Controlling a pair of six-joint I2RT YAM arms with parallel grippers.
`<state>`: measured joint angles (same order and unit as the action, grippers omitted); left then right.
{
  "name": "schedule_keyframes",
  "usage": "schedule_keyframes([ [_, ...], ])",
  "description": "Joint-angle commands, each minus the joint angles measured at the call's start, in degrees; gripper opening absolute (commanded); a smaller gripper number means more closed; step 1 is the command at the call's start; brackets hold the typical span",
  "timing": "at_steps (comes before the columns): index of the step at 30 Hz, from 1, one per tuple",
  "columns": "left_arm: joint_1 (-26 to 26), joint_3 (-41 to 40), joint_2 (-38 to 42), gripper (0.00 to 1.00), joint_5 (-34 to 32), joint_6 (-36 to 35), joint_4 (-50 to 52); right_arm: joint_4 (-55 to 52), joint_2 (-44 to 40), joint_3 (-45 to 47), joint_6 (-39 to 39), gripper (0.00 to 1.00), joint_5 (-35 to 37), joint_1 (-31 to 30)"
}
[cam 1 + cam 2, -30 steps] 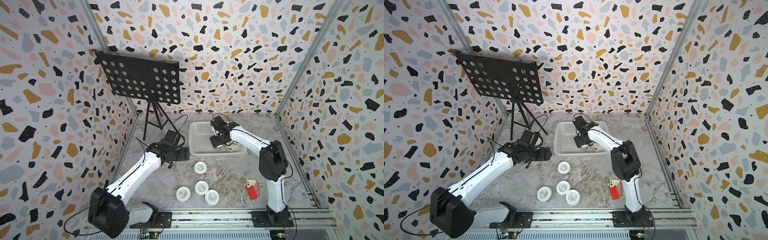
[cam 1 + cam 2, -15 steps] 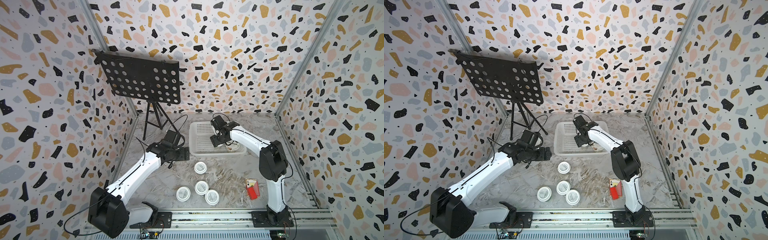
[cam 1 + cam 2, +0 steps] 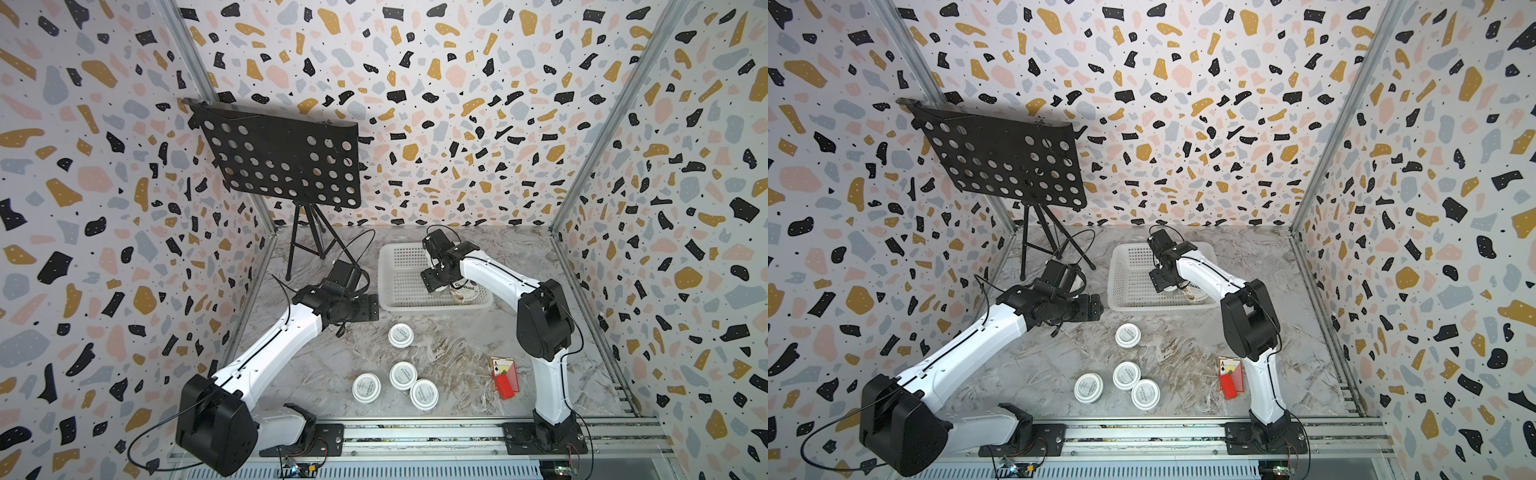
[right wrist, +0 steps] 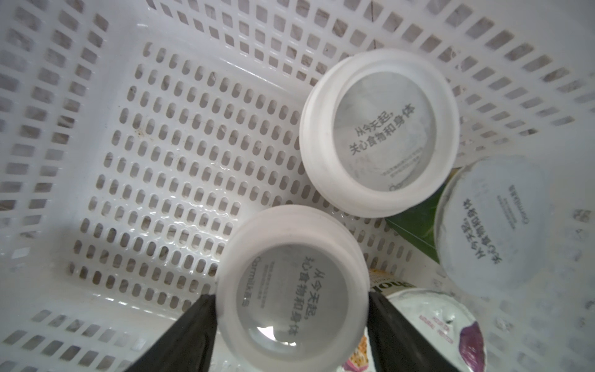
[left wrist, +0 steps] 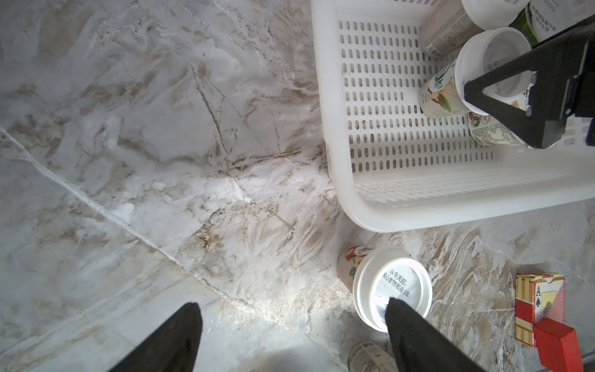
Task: Put the yogurt in the basket
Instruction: Place the yogurt in the basket.
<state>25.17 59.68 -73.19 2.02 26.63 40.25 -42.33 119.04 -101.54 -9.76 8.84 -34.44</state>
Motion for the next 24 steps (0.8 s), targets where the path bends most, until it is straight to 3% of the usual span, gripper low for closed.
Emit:
schedule_keyframes([
  [1, -0.27, 0.09, 0.94, 0.93, -0.71, -0.08, -0.87, -0.74, 0.15, -2.24, 0.78, 0.79, 1.44, 0.42],
  [11, -0.25, 0.09, 1.16, 0.93, -0.61, 0.09, -0.89, -1.00, -0.51, -3.21, 1.26, 0.88, 1.62, 0.49],
  [24, -0.24, 0.08, 1.90, 0.93, -0.94, -0.18, -0.88, -4.10, -5.40, -5.17, 0.15, 0.86, -1.48, 0.42],
])
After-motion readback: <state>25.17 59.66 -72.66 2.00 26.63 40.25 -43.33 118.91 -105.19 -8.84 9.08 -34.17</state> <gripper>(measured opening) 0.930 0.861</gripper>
